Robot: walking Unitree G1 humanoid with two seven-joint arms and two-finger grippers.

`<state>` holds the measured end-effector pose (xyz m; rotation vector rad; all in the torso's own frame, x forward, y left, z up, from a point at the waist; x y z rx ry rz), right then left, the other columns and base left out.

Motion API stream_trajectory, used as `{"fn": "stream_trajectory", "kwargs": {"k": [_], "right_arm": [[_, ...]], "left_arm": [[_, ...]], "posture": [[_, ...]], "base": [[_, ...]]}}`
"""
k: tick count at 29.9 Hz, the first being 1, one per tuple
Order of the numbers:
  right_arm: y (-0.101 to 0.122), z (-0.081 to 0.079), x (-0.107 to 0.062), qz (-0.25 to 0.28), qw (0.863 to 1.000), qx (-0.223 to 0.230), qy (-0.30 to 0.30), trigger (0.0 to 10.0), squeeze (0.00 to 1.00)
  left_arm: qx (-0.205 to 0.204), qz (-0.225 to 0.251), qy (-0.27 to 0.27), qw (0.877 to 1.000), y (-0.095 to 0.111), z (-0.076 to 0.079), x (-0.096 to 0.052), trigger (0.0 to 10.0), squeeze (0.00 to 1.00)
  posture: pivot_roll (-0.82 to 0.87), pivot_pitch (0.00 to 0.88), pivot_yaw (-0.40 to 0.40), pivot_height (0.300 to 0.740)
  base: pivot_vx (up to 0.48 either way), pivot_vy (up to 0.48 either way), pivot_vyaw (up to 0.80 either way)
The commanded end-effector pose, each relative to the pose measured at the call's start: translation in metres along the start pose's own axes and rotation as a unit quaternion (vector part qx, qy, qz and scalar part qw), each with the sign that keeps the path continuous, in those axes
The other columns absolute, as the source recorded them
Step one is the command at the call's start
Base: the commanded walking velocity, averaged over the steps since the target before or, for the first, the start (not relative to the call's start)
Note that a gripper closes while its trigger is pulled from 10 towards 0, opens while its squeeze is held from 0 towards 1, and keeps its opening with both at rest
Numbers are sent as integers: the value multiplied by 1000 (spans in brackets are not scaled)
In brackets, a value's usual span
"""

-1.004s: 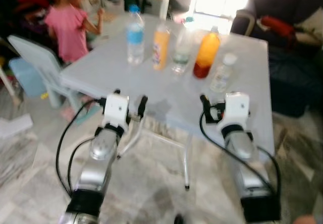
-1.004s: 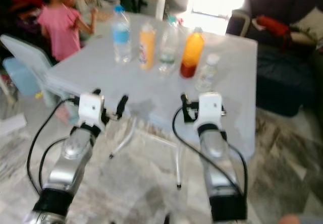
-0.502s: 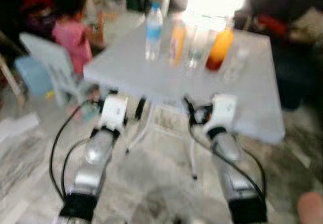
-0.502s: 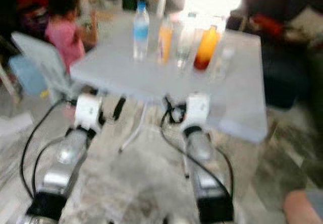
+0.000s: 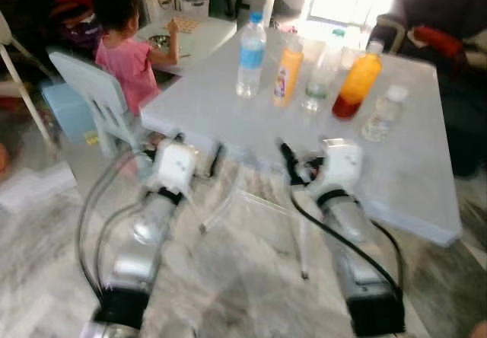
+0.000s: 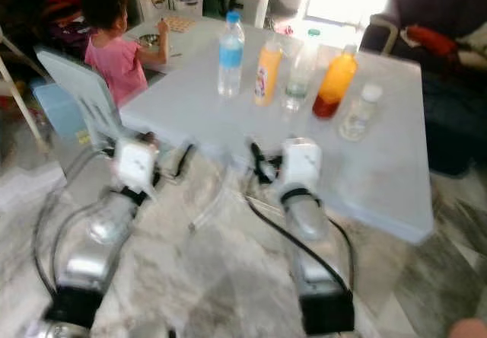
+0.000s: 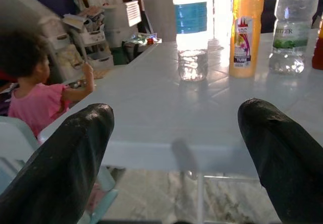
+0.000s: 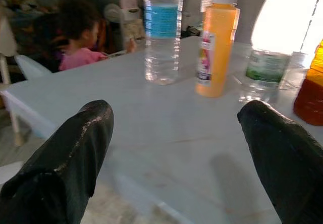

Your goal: Restocking fridge

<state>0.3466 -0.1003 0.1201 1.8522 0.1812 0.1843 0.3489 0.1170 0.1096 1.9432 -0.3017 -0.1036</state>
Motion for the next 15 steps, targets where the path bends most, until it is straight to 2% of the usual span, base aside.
{"fn": "stream_trajectory", "kwargs": {"k": [1,6,9,13,15], "right_arm": [[5,16,-3,4,1000,-7,-20,10000,0],[8,20,-7,15,999,-13,-31,10000,0],[9,30,-17,20,998,-24,-52,10000,0],[7,32,-24,19,998,-25,-54,10000,0],[8,32,-24,19,998,-24,-54,10000,0]], "left_arm": [[-5,11,-13,1000,9,11,5,10000,0],[-2,3,-2,1000,4,7,1,10000,0],[-14,-14,14,1000,-5,-2,-11,10000,0],[1,-32,36,999,-15,-18,-22,10000,0],[0,-32,37,999,-15,-19,-23,10000,0]], "posture": [[50,0,-53,740],[48,0,-52,740],[44,0,-41,740],[43,0,-25,740],[46,0,-25,740]], "base": [[428,0,0],[397,224,0],[384,287,0],[384,287,0],[382,289,0]]}}
Point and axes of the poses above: a point about 5 cm out from each wrist's last joint towards the gripper, its own x axis pointing out of the wrist towards the gripper, its own y axis along the axis of the wrist's last joint, z = x × y, the point moved 6 cm from there along x, pointing out of the wrist towards the gripper, and after that the axes turned 13 degrees about x, right-handed, at the moved point
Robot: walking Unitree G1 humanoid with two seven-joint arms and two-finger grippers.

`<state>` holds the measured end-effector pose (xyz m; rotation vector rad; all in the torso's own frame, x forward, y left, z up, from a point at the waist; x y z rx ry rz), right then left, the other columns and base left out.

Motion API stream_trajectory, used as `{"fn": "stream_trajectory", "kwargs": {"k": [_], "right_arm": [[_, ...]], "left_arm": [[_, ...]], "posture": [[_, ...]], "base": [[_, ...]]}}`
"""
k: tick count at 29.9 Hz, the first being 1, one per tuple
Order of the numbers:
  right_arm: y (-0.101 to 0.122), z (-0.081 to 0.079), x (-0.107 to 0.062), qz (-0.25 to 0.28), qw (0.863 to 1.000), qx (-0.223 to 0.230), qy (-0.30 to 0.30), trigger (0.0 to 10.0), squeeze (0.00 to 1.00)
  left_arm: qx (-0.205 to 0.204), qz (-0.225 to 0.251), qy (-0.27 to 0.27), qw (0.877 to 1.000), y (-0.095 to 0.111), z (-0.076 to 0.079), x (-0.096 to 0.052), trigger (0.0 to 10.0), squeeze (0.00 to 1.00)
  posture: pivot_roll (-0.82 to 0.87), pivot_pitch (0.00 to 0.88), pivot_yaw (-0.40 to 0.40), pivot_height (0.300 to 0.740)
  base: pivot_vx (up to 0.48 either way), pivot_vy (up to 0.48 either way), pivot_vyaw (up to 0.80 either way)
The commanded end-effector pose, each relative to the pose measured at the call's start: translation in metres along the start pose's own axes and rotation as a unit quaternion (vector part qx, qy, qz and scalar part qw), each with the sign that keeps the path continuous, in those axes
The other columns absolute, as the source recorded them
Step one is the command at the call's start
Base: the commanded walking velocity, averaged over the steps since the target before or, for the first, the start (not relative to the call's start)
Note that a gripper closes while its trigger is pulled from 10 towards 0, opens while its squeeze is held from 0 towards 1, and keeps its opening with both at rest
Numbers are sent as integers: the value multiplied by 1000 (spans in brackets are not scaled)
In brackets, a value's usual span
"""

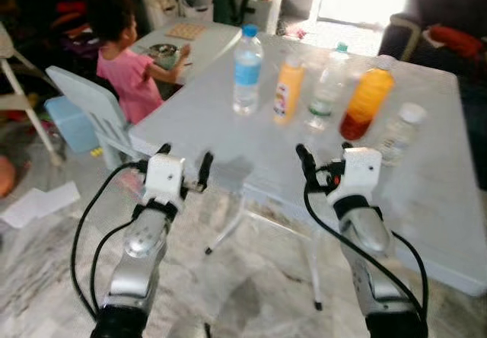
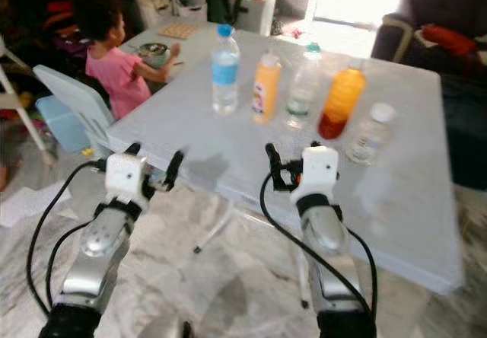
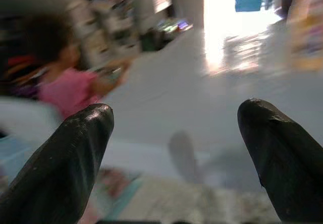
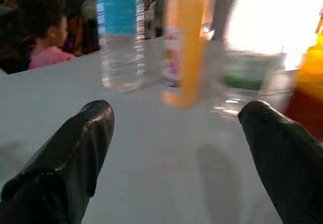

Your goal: Restocking fridge

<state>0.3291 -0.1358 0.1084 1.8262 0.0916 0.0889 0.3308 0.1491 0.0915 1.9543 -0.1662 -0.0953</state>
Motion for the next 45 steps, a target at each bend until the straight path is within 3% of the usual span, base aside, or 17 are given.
{"fn": "stream_trajectory", "kwargs": {"k": [1,9,16,22,32,40,41,42,45], "right_arm": [[10,-1,2,15,1000,-6,3,10000,0],[15,-14,7,25,999,-18,24,10000,0],[33,-27,15,54,997,-25,45,10000,0],[36,-29,16,60,997,-32,47,10000,0],[44,-38,15,82,993,-64,59,10000,0],[66,-35,21,117,989,-81,43,10000,0],[72,-34,25,123,989,-74,41,10000,655],[78,-31,30,130,988,-73,35,10000,1000],[89,-26,41,139,987,-73,24,10000,1000]], "left_arm": [[-1,13,3,1000,10,-2,4,10000,0],[17,27,9,999,22,-9,7,10000,0],[6,30,-5,1000,25,4,4,10000,0],[6,37,0,999,28,1,5,10000,0],[4,48,1,999,33,0,4,10000,0],[3,53,-1,999,35,1,6,10000,0],[4,53,-1,999,35,1,6,10000,0],[4,53,-1,999,35,1,6,10000,0],[5,53,0,999,35,0,6,10000,0]], "posture": [[46,0,-25,740],[57,0,-34,740],[57,8,-31,740],[55,6,-27,740],[53,0,-27,740],[57,0,-28,740],[61,0,-29,740],[68,0,-31,740],[76,0,-31,740]], "base": [[386,285,0],[360,317,0],[357,320,0],[346,308,0],[0,0,0],[0,0,0],[0,0,0],[0,0,0],[0,0,0]]}}
Point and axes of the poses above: a point about 5 cm out from each wrist's last joint towards the gripper, its own x axis pointing out of the wrist towards the gripper, its own y axis along the axis of the wrist's last joint, z = x × y, the point moved 6 cm from there along x, pointing out of the wrist towards the gripper, and after that the axes turned 13 degrees about x, right-handed, at the moved point
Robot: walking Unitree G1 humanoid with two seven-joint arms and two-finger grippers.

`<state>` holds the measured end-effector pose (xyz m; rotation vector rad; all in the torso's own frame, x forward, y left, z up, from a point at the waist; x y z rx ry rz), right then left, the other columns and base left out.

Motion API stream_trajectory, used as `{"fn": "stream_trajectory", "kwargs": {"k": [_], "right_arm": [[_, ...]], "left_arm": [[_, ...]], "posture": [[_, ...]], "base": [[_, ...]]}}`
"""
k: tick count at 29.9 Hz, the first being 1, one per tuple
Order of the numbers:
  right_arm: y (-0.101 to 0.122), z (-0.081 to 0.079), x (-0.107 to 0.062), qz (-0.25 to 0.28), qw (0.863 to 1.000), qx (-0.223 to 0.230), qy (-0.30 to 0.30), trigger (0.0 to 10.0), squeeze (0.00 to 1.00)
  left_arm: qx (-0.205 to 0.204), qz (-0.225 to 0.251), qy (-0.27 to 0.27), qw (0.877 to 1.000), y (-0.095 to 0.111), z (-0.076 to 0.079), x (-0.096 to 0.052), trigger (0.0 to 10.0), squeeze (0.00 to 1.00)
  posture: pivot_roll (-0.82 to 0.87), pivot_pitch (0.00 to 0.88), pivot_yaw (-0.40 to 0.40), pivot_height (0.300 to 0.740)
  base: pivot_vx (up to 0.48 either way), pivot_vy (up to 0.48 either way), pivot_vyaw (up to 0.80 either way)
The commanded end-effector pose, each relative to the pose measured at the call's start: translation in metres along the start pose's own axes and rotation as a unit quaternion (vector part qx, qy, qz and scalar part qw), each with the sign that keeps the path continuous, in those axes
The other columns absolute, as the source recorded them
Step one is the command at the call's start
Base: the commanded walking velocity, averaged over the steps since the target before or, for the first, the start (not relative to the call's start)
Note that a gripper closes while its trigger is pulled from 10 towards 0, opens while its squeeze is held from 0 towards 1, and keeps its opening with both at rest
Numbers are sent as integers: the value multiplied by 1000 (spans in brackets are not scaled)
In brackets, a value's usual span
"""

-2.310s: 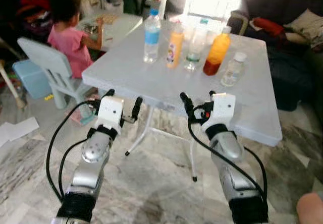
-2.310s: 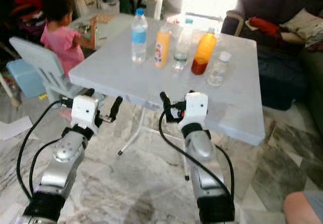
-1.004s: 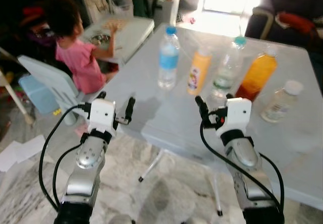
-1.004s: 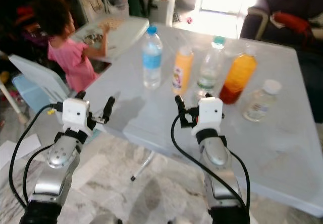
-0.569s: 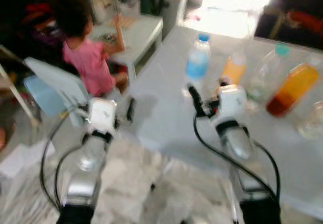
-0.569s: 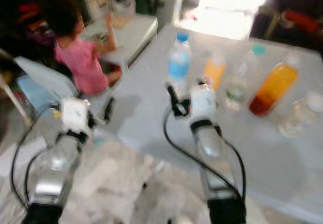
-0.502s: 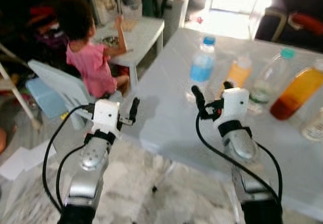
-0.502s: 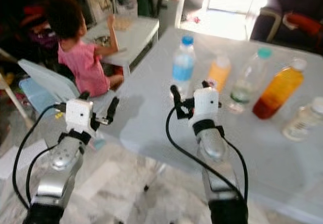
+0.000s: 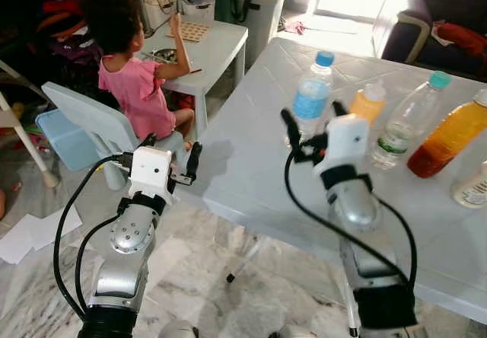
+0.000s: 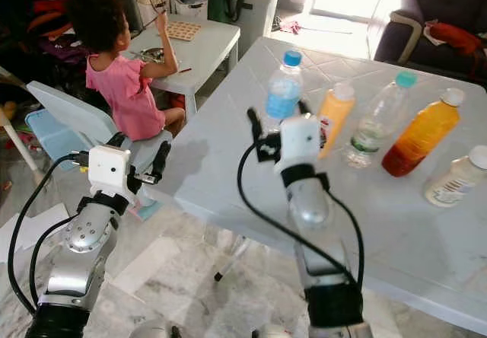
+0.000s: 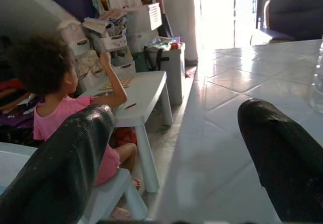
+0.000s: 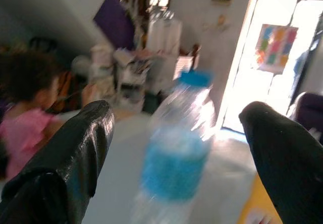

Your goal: Restocking fridge

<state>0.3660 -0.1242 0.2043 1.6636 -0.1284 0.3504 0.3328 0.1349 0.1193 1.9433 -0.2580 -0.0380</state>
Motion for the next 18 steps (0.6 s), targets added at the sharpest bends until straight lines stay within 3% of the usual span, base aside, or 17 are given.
{"fn": "stream_trajectory", "kwargs": {"k": [1,4,5,6,7,18], "right_arm": [[-2,6,4,-4,1000,7,-11,10000,1000],[4,11,21,5,1000,-8,-16,10000,1000],[5,12,24,6,1000,-11,-17,10000,945],[6,14,30,6,1000,-12,-20,10000,239],[7,14,35,5,1000,-3,-21,10000,0],[18,-9,65,11,1000,25,-4,10000,0]], "left_arm": [[6,7,1,1000,4,-2,1,10000,0],[7,6,1,1000,3,-3,-1,10000,0],[8,5,1,1000,3,-3,-2,10000,0],[9,4,1,1000,3,-3,-2,10000,0],[9,4,1,1000,3,-4,-3,10000,0],[16,1,-8,1000,2,-2,-4,10000,0]], "posture": [[76,0,-31,740],[86,4,-33,740],[89,5,-34,740],[95,6,-35,740],[97,8,-35,740],[109,17,-32,740]], "base": [[0,0,0],[0,0,0],[0,0,0],[0,0,0],[0,0,0],[0,0,0]]}}
Point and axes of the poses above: a point about 5 cm out from each wrist's last joint towards the gripper, its own x axis pointing out of the wrist towards the gripper, its own y axis along the axis of the wrist's last joint, z = x × y, the point moved 6 cm from there along x, pointing out of the wrist towards the gripper, and after that the axes turned 13 degrees about x, right-handed, at the moved point
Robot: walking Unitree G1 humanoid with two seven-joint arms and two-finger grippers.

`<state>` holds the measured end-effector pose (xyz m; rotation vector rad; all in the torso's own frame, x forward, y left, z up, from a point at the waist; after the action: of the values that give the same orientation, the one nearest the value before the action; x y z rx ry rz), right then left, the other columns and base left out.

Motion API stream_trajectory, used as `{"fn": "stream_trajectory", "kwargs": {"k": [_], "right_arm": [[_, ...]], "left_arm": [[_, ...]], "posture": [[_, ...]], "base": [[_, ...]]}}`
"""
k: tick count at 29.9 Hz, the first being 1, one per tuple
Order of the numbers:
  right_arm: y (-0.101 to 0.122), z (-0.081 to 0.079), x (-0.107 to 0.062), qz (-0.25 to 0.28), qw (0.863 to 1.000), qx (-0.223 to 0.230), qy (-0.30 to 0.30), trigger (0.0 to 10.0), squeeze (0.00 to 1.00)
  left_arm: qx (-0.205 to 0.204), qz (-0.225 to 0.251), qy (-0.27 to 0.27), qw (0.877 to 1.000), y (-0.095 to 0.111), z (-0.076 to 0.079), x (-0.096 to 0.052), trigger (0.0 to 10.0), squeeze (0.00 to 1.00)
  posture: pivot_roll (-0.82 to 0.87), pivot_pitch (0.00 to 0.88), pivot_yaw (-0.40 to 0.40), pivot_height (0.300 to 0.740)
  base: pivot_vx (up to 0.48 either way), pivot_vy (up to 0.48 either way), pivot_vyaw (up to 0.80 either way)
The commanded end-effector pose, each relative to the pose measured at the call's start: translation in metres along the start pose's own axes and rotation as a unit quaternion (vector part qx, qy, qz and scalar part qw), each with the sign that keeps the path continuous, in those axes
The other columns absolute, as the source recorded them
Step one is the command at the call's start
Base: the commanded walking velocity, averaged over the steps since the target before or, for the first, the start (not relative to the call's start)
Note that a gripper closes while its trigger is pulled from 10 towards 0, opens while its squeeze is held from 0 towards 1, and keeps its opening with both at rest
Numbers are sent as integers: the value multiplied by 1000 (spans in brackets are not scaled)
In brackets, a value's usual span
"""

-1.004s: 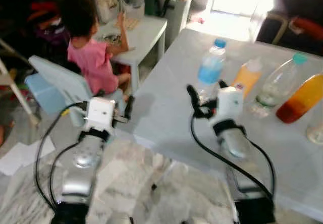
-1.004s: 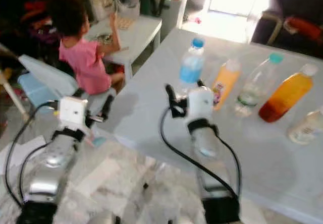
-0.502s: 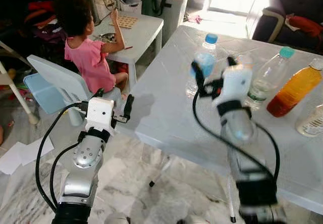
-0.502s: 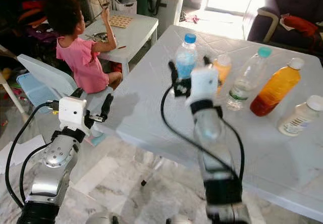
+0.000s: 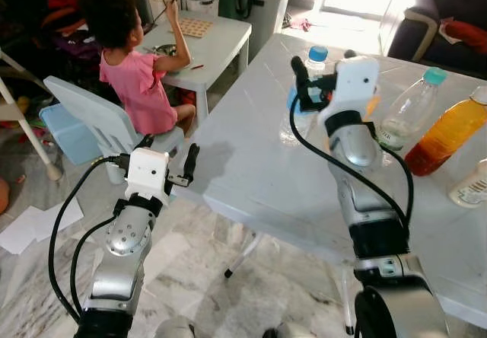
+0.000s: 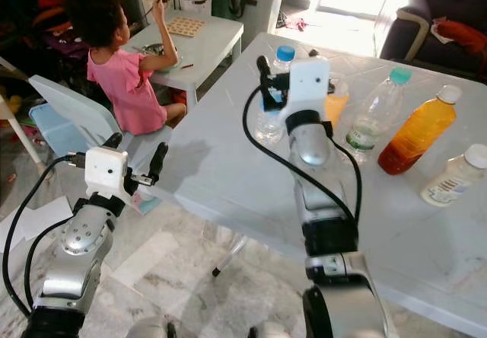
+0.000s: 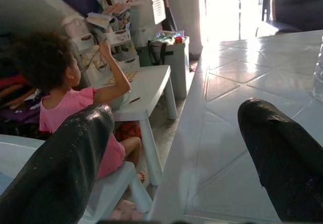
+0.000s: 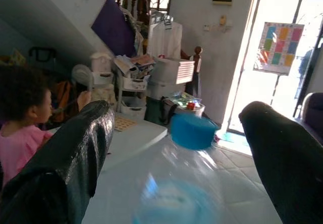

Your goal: Restocking fridge

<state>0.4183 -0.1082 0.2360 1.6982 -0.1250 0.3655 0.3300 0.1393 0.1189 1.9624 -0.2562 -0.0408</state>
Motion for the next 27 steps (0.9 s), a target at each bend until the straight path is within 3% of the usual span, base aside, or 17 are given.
{"fn": "stream_trajectory", "kwargs": {"k": [1,7,16,24,27], "right_arm": [[5,1,7,8,1000,12,-7,10000,0],[14,-3,21,21,999,12,-21,10000,0],[22,11,25,41,998,3,-54,10000,0],[6,26,22,15,996,-3,-85,10000,0],[1,25,23,5,997,3,-82,10000,0]], "left_arm": [[7,3,-7,1000,3,1,0,10000,0],[6,4,-13,1000,6,2,-1,10000,0],[8,2,-16,1000,6,2,-2,10000,0],[8,3,-22,1000,6,6,-1,10000,0],[9,2,-24,1000,5,6,-2,10000,0]], "posture": [[110,17,-32,740],[119,24,-32,740],[117,29,-28,740],[113,30,-25,740],[115,30,-25,740]], "base": [[0,0,0],[0,0,0],[0,0,0],[0,0,0],[0,0,0]]}}
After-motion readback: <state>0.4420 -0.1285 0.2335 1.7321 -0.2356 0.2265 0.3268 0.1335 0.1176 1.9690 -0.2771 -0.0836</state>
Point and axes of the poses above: a point about 5 cm out from each wrist's last joint towards the gripper, its own x axis pointing out of the wrist towards the gripper, its own y axis along the axis of the wrist's last joint, z = x × y, the point moved 6 cm from there along x, pointing out of the wrist towards the gripper, and after that the axes turned 13 degrees about x, right-handed, at the moved point
